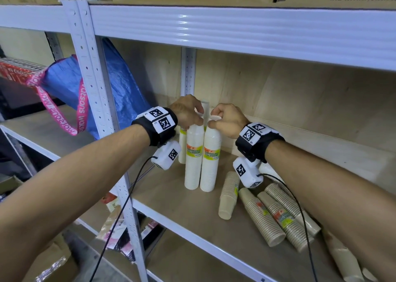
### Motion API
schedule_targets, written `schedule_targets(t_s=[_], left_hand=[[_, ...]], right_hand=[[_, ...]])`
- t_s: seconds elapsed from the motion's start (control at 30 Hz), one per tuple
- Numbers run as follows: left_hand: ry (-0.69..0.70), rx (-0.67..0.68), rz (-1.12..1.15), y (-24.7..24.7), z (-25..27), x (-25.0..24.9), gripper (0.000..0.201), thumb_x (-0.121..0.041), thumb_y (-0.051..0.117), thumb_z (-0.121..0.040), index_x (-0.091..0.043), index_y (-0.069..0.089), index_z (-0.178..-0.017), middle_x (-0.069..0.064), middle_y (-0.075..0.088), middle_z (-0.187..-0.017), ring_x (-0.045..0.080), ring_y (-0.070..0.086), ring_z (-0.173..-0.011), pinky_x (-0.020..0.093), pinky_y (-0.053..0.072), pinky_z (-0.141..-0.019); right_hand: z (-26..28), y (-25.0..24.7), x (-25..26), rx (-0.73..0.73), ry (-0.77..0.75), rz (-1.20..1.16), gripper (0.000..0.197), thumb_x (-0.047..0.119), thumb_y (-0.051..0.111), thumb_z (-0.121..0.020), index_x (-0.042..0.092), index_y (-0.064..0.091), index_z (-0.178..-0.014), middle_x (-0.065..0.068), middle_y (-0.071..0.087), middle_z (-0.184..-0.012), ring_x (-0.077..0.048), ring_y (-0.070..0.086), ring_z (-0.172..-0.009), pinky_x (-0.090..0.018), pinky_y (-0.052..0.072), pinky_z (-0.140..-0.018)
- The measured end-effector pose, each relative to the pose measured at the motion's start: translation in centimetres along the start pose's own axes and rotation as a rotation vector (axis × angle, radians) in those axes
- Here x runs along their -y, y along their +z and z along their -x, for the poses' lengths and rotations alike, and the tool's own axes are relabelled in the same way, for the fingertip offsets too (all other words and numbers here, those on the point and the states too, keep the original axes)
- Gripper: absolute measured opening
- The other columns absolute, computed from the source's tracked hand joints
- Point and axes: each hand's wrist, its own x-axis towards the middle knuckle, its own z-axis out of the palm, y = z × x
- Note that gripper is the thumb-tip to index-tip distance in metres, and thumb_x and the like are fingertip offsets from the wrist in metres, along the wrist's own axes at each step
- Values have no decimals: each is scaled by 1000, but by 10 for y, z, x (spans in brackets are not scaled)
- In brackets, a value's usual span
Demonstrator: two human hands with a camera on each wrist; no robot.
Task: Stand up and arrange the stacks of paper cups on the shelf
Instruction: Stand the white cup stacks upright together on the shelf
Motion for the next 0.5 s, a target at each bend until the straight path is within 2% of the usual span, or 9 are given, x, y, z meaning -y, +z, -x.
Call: schedule_targets(t_s=[0.13, 0.23, 0.3, 0.33, 0.4, 0.5], left_hand=[[9, -29, -63, -12, -1, 2, 40, -19, 76, -81, -15, 66, -119, 2, 59, -118, 23, 70, -84, 33, 62, -68], [23, -62, -81, -20, -1, 7, 38, -18, 75, -81, -14, 67, -118, 0, 54, -118, 21, 67, -87, 22, 53, -55], [24, -85, -75, -24, -2, 13, 38, -17, 76, -81, -13, 67, -117, 0, 54, -118, 20, 64, -88, 19, 49, -51], [21, -98, -70, -26, -3, 16, 38, -17, 77, -80, -12, 67, -116, 0, 54, -118, 20, 64, -89, 20, 49, -51], [12, -127, -74, -28, -5, 24, 37, -18, 78, -79, -13, 68, -114, 1, 57, -120, 22, 64, -93, 26, 55, -60], [-11, -169, -43, -28, -9, 34, 37, -18, 78, -79, -14, 68, -114, 5, 58, -128, 25, 60, -107, 38, 57, -85]], right_hand=[[-6, 2, 9, -29, -31, -6, 23, 18, 72, -77, 12, 65, -98, -1, 64, -96, -22, 61, -91, -33, 52, -78], [-12, 6, 16, -41, -55, -28, 25, 17, 72, -78, 12, 65, -101, 3, 62, -100, -17, 58, -91, -28, 47, -76], [-15, 10, 21, -56, -61, -27, 25, 16, 72, -79, 12, 64, -102, 3, 61, -100, -15, 57, -91, -25, 44, -75], [-17, 12, 23, -61, -60, -24, 25, 17, 72, -79, 12, 64, -102, 2, 62, -100, -17, 58, -91, -26, 46, -75], [-20, 18, 28, -72, -51, -17, 27, 17, 72, -78, 12, 64, -103, -2, 66, -102, -20, 61, -92, -31, 52, -79], [-25, 27, 31, -91, -35, 5, 28, 17, 71, -77, 13, 63, -103, -3, 66, -103, -21, 62, -92, -33, 54, -79]])
